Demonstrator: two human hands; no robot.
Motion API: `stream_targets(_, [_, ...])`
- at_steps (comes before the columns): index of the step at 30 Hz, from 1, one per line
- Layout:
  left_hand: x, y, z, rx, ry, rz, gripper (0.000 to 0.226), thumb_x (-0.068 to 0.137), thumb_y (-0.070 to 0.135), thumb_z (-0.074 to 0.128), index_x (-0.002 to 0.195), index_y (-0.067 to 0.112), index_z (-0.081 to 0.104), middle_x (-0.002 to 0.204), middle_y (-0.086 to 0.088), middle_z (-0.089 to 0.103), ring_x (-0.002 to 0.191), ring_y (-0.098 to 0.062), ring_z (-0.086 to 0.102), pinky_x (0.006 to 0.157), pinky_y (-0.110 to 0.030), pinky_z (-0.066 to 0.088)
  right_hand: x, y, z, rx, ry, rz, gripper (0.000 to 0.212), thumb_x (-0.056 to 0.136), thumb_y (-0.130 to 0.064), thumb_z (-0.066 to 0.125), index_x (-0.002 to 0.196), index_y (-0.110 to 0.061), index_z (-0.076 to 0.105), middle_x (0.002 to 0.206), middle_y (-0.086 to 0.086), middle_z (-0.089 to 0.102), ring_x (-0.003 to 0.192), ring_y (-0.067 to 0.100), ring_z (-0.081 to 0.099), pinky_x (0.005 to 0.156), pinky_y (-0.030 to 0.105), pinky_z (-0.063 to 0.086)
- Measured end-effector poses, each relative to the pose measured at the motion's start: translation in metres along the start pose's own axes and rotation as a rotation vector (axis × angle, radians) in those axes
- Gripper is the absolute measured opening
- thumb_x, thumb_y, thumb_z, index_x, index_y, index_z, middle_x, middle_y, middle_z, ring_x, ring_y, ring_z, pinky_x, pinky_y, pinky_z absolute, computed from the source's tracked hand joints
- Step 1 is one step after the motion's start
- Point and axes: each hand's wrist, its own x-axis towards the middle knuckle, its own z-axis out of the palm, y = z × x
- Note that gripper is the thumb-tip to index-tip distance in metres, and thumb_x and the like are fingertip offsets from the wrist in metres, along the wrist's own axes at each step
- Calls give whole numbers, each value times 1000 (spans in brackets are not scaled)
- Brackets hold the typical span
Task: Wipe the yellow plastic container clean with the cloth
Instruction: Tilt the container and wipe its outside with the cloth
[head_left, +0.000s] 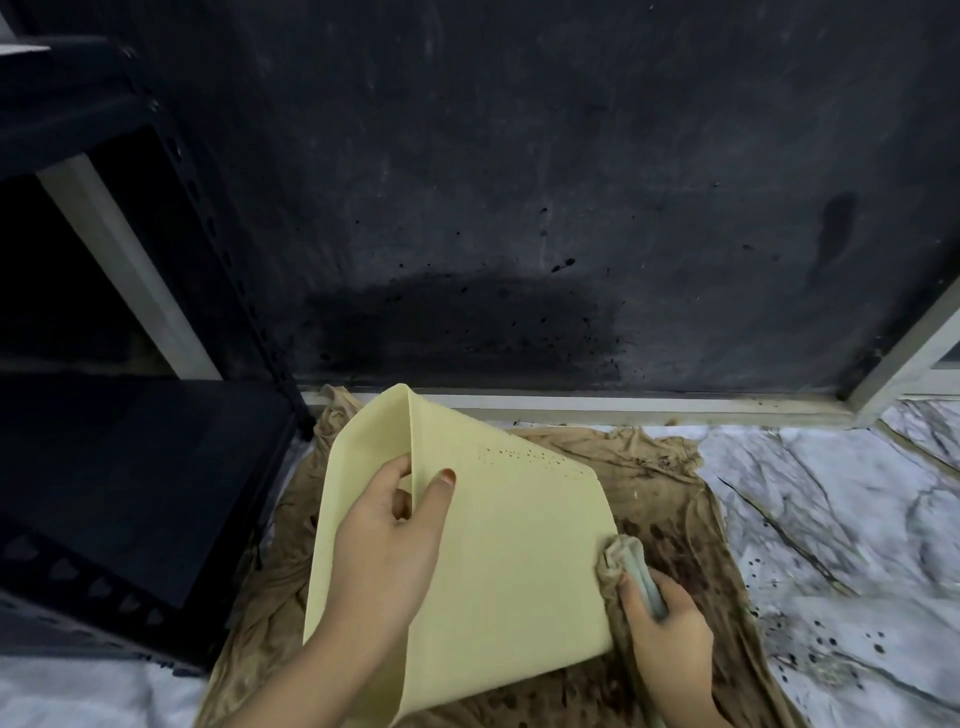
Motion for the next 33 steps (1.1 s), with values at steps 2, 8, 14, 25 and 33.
stream_targets(2, [3, -2, 1, -4, 36, 16, 13, 90, 29, 54, 96, 34, 64, 75, -22, 61, 61, -20, 54, 57, -30, 42, -8, -2, 1, 5, 27, -12, 34, 77, -18, 72, 106, -2, 65, 100, 17, 65, 98, 34, 59, 88, 37, 45])
stream_targets(8, [-3, 0, 0, -91, 51, 92, 19, 90, 20, 55, 82, 29, 70, 73, -30, 59, 59, -23, 50, 57, -33, 41, -41, -31, 10, 164, 50, -308, 55, 58, -50, 62, 90, -7, 71, 80, -1, 65, 81, -1, 60, 69, 2, 40])
stream_targets(14, [-14, -5, 10, -99, 12, 174, 23, 89, 16, 57, 80, 33, 70, 73, -6, 74, 61, -19, 66, 55, -24, 51, -57, -84, 20, 240, -69, -640, 36, 70, -40, 63, 95, -14, 68, 84, -14, 61, 80, -6, 57, 67, 2, 40])
stream_targets(25, [-15, -13, 11, -96, -31, 186, 23, 88, 15, 58, 80, 33, 69, 55, -8, 60, 47, -5, 48, 46, -14, 40, -13, -127, 20, 222, -76, -456, 28, 84, -22, 63, 75, -47, 53, 79, 2, 58, 70, 11, 55, 58, 15, 41])
stream_targets(33, [-14, -12, 9, -120, -25, 153, 25, 90, 12, 55, 82, 32, 68, 53, 6, 64, 45, 1, 53, 45, -8, 41, 33, -77, 9, 160, 57, -110, 18, 87, -25, 60, 79, -9, 65, 59, 2, 57, 56, 17, 51, 49, 27, 36])
